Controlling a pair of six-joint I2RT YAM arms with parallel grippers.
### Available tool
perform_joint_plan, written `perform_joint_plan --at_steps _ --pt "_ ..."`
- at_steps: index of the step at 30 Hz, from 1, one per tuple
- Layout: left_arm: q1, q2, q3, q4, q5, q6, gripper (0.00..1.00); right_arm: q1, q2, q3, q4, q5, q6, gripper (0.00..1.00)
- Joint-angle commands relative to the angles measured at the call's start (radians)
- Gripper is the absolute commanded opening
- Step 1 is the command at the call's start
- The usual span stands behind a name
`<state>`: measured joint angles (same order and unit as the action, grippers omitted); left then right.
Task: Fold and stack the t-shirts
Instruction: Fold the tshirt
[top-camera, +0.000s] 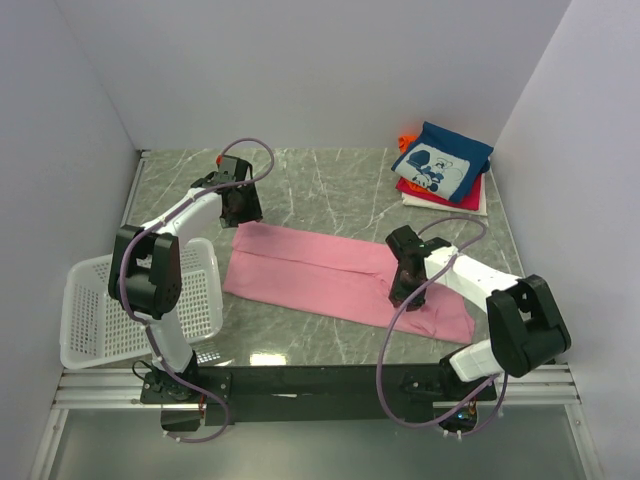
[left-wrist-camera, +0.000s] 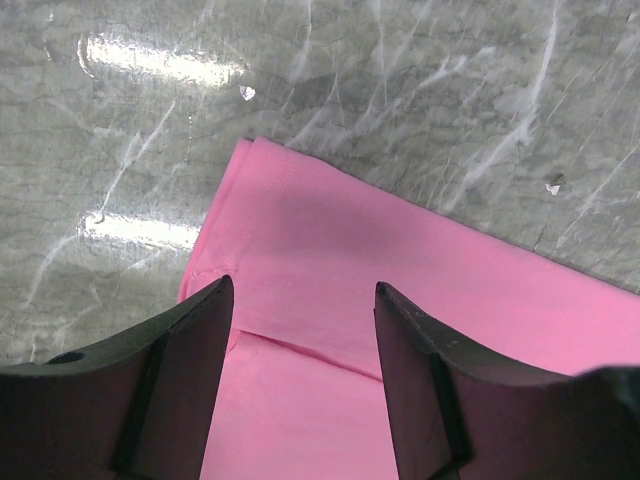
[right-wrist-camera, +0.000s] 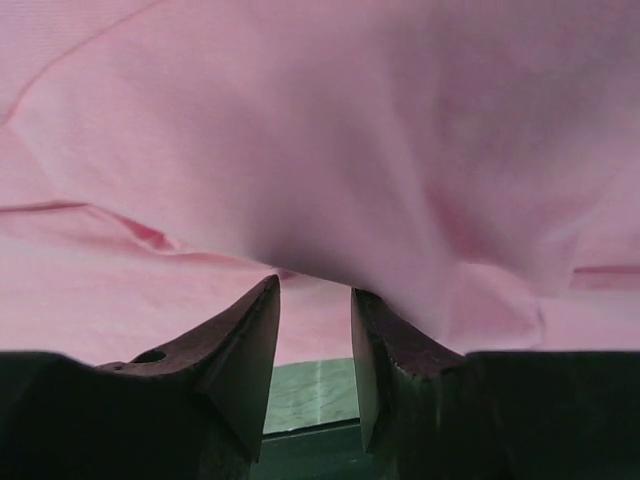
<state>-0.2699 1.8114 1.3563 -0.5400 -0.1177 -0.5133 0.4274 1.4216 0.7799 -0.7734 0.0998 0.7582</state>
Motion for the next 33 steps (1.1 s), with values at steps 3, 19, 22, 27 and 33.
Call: perform_joint_plan --at_steps 3,19,22,27,33 --pt "-0.002 -0.001 -0.009 0.018 0.006 0.004 0.64 -0.009 0.016 0.058 -0.081 0.13 0.016 0.43" --pt "0.006 0.002 -0.019 0.025 0.01 0.006 0.64 -0.044 0.077 0.071 -0.047 0.118 -0.031 0.2" --pt "0.006 0.002 -0.019 0.025 0.009 0.006 0.64 -0.049 0.08 0.061 -0.035 0.106 -0.034 0.11" --pt "0.008 0.002 -0.017 0.025 0.01 0.007 0.64 -0.067 0.065 0.065 -0.032 0.09 -0.031 0.0" --pt "0.008 0.0 -0.02 0.025 0.01 0.007 0.64 -0.139 0.014 0.105 -0.059 0.103 -0.062 0.0"
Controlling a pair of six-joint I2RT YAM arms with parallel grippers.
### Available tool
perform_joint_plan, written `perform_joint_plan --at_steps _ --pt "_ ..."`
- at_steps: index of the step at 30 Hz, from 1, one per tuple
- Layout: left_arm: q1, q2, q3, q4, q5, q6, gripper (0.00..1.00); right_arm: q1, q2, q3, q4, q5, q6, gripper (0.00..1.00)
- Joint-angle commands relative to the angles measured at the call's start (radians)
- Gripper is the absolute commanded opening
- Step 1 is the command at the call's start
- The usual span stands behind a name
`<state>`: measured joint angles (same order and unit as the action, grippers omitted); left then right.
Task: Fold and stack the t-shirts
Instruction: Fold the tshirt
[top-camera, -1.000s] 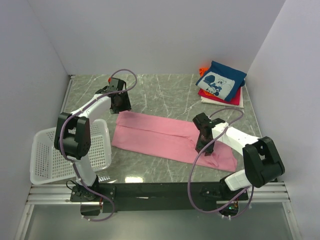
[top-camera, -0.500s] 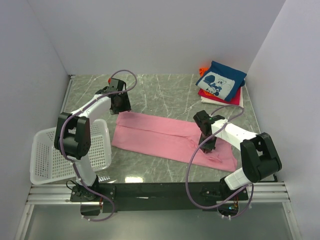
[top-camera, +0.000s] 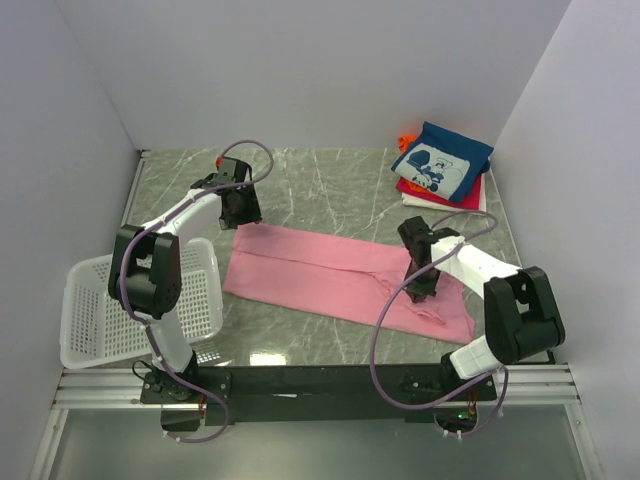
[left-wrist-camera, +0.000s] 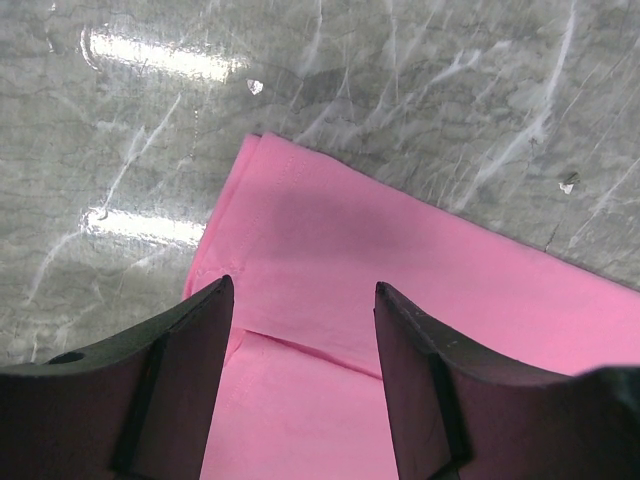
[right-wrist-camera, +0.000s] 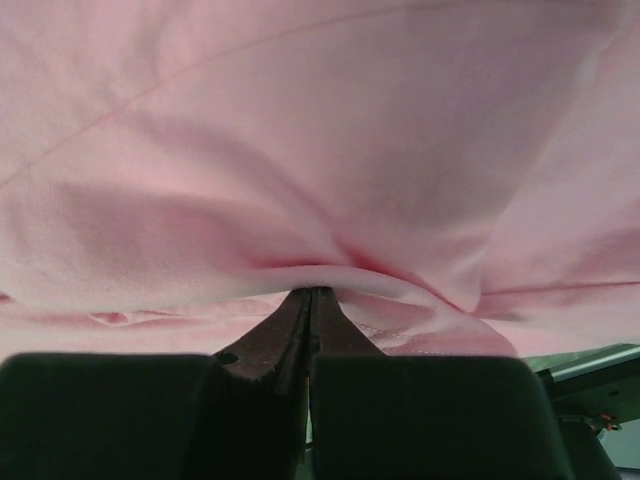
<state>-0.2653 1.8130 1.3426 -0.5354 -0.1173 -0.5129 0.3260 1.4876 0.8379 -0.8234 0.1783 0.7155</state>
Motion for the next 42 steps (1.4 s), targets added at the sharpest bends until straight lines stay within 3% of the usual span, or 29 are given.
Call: perform_joint_plan --at_steps 1,7,15,26,29,38,42 --pt "0.003 -0.001 -0.008 0.018 0.01 0.007 0.64 -0.048 -0.055 0.055 -0.023 0.027 -0.036 0.0" --pt "0.005 0.003 0.0 0.018 0.01 0.005 0.64 -0.047 -0.128 0.093 -0.043 -0.045 -0.134 0.0" --pt "0.005 0.005 -0.002 0.02 0.022 0.001 0.64 -0.047 -0.233 -0.04 -0.007 -0.138 -0.129 0.02" --pt "0.005 -0.004 -0.011 0.025 0.016 -0.004 0.65 -0.025 -0.162 -0.073 0.033 -0.114 -0.1 0.3" --pt "0.006 -0.004 -0.011 0.023 0.013 -0.003 0.65 -0.027 -0.127 -0.062 0.024 -0.076 -0.097 0.33" --pt "0.012 -0.004 -0.013 0.026 0.019 -0.003 0.65 -0.025 -0.047 -0.072 0.043 -0.079 -0.094 0.34" --pt "0.012 -0.004 -0.016 0.028 0.018 -0.003 0.65 -0.027 -0.035 -0.086 0.05 -0.095 -0.094 0.19"
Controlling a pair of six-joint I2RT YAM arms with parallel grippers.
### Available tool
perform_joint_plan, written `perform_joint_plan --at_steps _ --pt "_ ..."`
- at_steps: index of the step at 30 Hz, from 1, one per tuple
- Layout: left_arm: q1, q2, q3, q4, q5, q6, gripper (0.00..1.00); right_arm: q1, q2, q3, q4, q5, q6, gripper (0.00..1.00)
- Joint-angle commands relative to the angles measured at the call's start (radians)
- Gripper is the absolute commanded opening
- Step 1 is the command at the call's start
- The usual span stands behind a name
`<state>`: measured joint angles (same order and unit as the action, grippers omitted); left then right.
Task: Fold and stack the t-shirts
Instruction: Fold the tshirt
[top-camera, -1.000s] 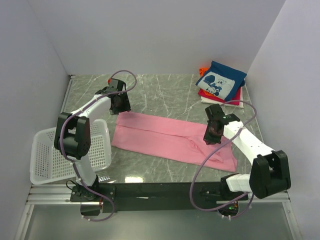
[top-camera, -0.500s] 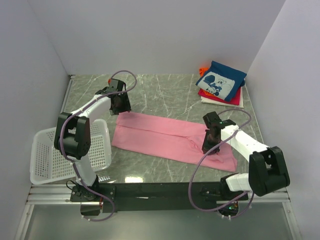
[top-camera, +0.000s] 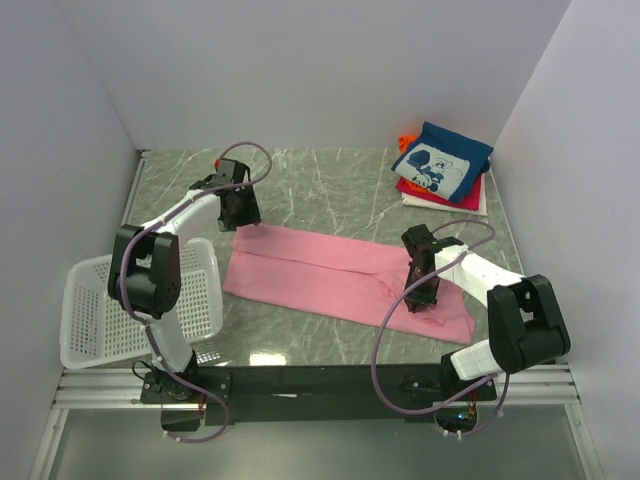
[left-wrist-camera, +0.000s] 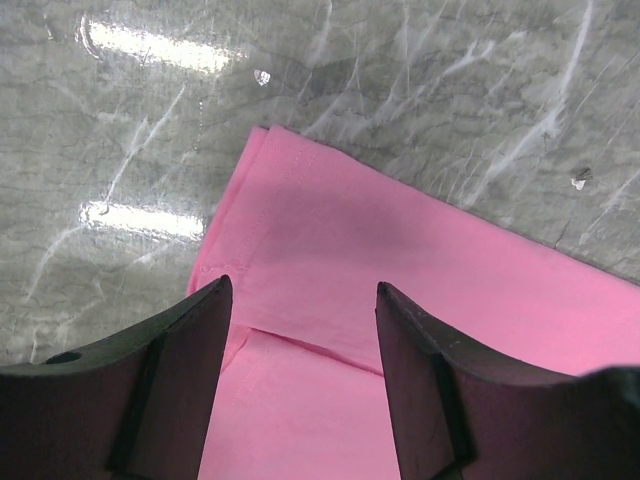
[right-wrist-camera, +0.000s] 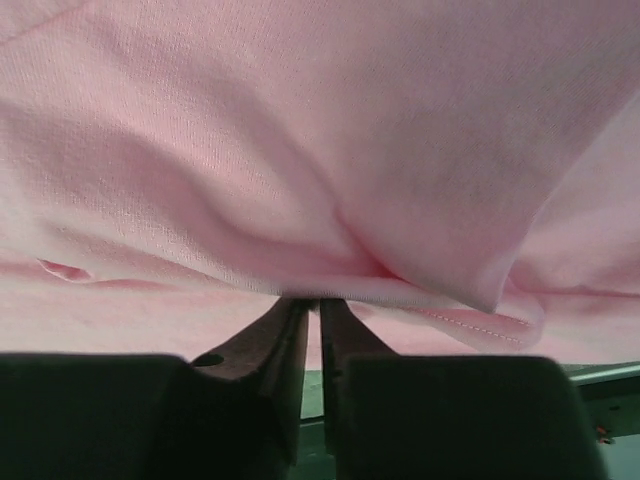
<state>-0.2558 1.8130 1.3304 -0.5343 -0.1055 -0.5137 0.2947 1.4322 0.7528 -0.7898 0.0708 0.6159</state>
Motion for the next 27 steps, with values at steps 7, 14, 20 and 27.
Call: perform_joint_plan --at_steps 7,14,20,27 --pt "0.004 -0.006 -0.007 0.027 0.006 -0.002 0.65 0.006 0.004 0.016 -0.017 0.009 0.002 0.0" --pt "0.004 -0.012 -0.01 0.027 0.003 -0.002 0.65 -0.009 -0.024 0.146 -0.109 0.067 -0.024 0.0" --pt "0.016 -0.011 -0.01 0.025 0.01 0.001 0.65 -0.065 0.069 0.273 -0.135 0.124 -0.09 0.0" --pt "0.032 -0.007 -0.007 0.025 0.02 -0.002 0.65 -0.091 0.24 0.45 -0.166 0.221 -0.145 0.06"
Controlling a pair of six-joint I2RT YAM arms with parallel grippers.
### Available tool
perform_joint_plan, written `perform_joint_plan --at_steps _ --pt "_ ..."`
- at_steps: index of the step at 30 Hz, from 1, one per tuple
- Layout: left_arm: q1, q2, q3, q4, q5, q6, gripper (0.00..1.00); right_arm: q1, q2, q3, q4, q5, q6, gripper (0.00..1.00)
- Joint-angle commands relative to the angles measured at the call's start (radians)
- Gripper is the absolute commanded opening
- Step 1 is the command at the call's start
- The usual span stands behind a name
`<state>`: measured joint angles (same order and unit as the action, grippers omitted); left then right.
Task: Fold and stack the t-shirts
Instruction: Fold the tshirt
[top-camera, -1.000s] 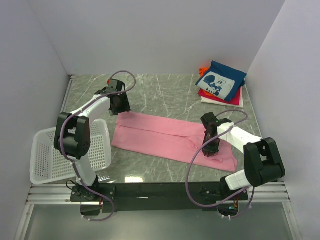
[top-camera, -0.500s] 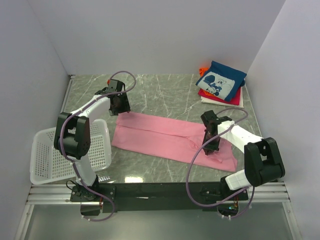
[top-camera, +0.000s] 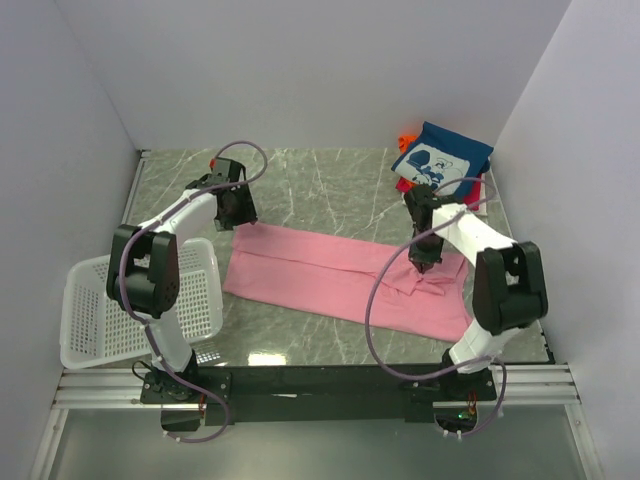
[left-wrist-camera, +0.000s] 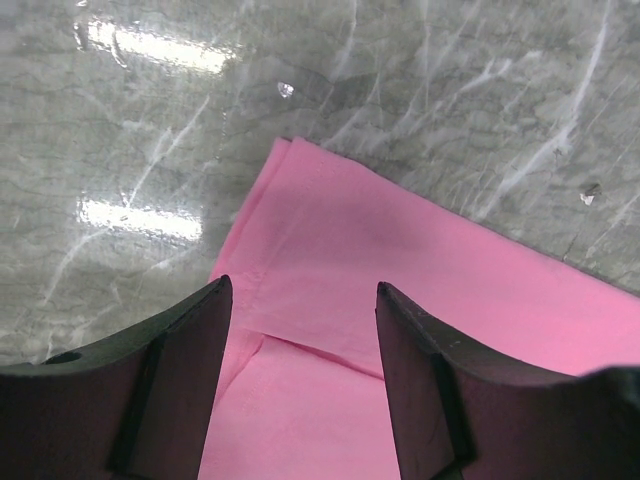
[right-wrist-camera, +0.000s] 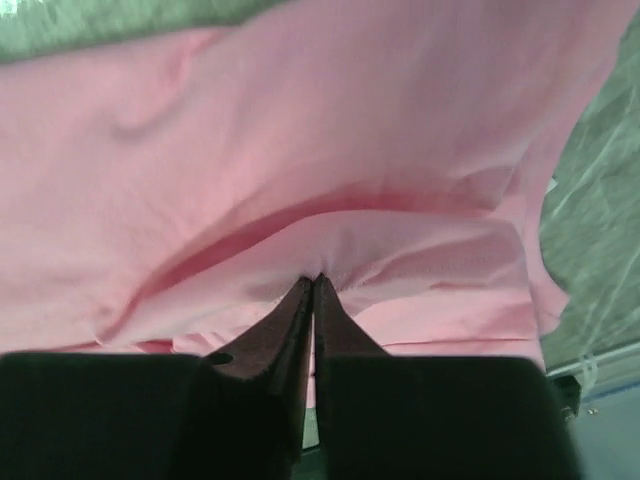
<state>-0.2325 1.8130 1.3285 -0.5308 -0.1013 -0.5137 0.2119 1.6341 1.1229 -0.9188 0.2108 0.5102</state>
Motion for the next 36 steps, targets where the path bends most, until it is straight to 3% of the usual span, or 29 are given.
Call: perform_joint_plan --at_steps 1,3,7,13,20,36 --pt "0.009 -0.007 -0.003 0.02 0.015 -0.002 0.65 -0.008 0.061 0.122 -0.043 0.081 -0.038 0.11" --pt "0.012 -0.009 -0.003 0.023 0.014 -0.002 0.65 -0.005 0.066 0.158 -0.057 0.085 -0.03 0.29" --pt "0.013 -0.009 -0.003 0.023 0.012 -0.002 0.65 0.004 -0.02 0.173 -0.054 0.081 -0.021 0.39" --pt "0.012 -0.014 -0.012 0.032 0.028 0.0 0.65 0.018 -0.201 0.031 -0.005 -0.092 -0.018 0.39" --pt "0.005 -0.038 -0.032 0.051 0.052 0.007 0.65 0.021 -0.249 -0.218 0.141 -0.257 0.034 0.34" --pt "0.001 -0.058 -0.035 0.048 0.049 0.021 0.65 0.017 -0.069 -0.225 0.241 -0.212 0.017 0.35"
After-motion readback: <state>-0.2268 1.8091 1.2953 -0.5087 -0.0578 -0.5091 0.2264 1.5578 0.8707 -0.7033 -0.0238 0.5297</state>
